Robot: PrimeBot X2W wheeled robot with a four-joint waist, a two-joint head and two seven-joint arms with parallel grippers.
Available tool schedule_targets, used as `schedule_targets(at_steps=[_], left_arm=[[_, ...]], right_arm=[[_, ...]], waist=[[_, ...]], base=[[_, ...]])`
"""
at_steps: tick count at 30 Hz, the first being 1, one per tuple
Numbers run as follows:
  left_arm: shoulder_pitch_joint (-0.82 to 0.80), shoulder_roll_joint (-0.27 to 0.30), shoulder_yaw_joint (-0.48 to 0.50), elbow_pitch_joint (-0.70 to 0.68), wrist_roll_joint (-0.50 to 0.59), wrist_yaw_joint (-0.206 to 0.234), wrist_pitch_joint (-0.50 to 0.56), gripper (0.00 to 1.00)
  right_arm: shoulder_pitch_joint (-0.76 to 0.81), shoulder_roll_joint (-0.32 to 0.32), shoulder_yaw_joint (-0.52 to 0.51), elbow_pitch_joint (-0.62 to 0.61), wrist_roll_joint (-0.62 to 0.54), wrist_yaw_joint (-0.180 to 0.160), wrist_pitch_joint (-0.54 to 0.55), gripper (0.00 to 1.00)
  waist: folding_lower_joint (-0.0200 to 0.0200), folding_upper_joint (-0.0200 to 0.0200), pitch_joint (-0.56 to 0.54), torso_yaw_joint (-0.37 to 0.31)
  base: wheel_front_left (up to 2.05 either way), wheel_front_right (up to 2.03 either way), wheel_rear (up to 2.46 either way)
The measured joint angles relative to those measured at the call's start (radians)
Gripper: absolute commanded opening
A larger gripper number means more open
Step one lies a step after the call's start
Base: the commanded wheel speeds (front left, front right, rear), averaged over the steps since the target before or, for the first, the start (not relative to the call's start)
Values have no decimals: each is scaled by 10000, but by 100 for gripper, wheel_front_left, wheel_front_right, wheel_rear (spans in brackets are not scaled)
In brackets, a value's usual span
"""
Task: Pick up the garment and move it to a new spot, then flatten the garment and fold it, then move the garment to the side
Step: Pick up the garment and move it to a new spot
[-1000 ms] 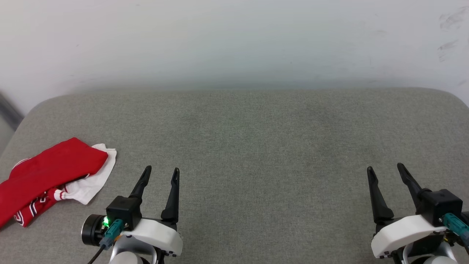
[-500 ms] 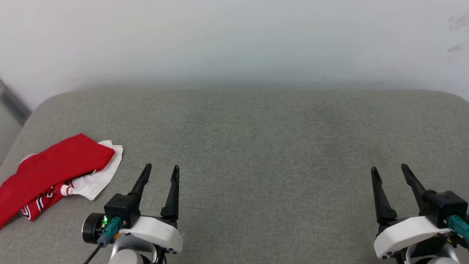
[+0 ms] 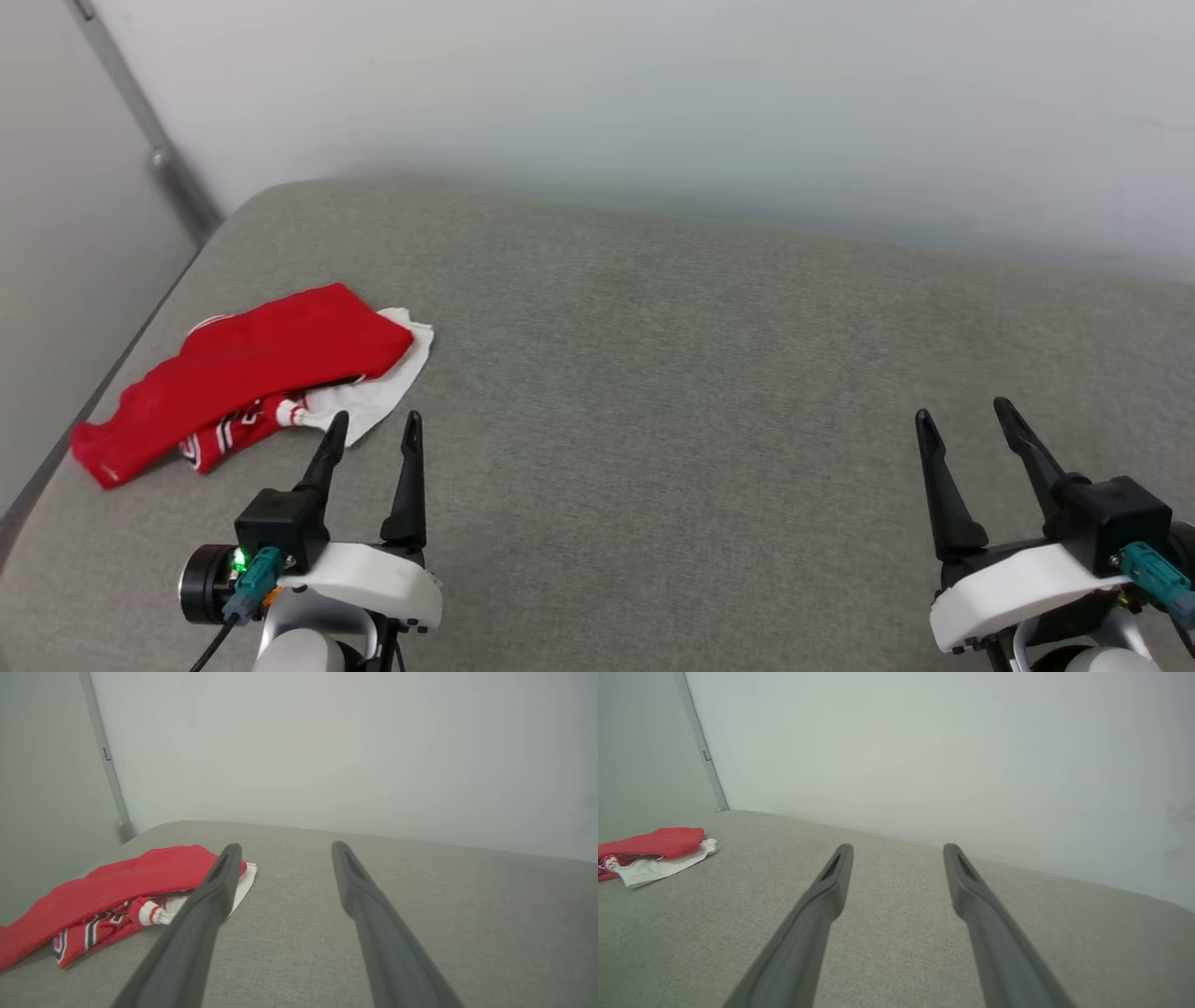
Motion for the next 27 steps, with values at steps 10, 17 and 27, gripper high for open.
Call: schedule_targets(at_steps=[10,17,27], left_arm=[[9,23,468,-90,15,2,0,100],[134,17,713,-151,17,-8,0,100],[189,-6,872,-201,65,-19,0,100]], right_arm=[[-3,4,502,-247,40,0,98,100],[-8,6,713,-397,21,0,171,100],[-118,6,752,-474,-77,0,245,100]], waist=[[0,0,88,1685],[0,0,136,2688],[0,0,329,3171]], base=[[0,0,0],[0,0,0],[0,0,0]])
